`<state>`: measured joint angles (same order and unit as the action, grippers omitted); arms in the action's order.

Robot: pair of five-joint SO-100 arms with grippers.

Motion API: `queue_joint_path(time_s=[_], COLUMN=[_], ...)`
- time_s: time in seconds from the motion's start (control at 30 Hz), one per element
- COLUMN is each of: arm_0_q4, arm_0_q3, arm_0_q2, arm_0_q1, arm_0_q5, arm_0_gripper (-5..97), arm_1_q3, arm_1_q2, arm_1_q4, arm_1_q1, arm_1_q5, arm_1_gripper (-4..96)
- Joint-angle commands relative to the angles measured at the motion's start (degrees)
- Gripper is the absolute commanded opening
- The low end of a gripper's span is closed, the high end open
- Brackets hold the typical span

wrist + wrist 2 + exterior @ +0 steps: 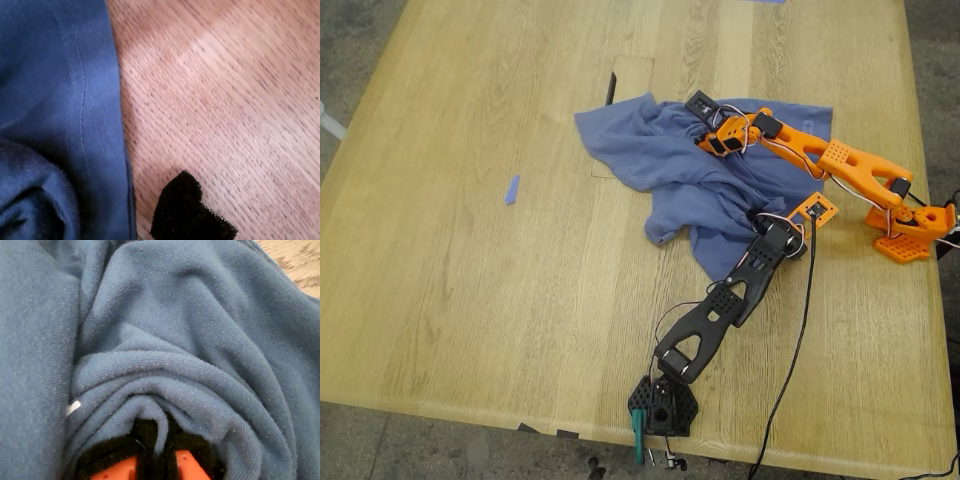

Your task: Fold a T-shirt

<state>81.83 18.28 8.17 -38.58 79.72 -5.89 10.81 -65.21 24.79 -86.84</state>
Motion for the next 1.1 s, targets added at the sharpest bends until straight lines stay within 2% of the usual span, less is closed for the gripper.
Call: queue_joint_path(time_s=[0.0, 0.7, 0.93, 1.07], arm_0_q4=[-2.72, -1.58, 2.11, 2.46], arm_0_q3=[0.7, 0.53, 0.44, 0.35], arm_0_q2=[-1.67, -6.15, -6.24, -6.59], arm_0_q1=[1.58, 9.67, 13.18, 15.56], arm_0_q5=[0.09, -0.53, 0.62, 0.97], arm_0_gripper=[55, 31, 15, 2], arm_1_q3=[-0.7, -0.7, -0.7, -0.7], arm_1_q2=[3.16, 6.06, 6.86, 7.47], arm_1_q4=[-0.88, -2.02, -2.46, -2.72], arm_1_q1=[2.81, 2.2, 2.55, 2.72], arm_1_q5=[0.0, -0.09, -0.09, -0.09], arm_1_gripper=[-0.1, -0.1, -0.1, -0.1])
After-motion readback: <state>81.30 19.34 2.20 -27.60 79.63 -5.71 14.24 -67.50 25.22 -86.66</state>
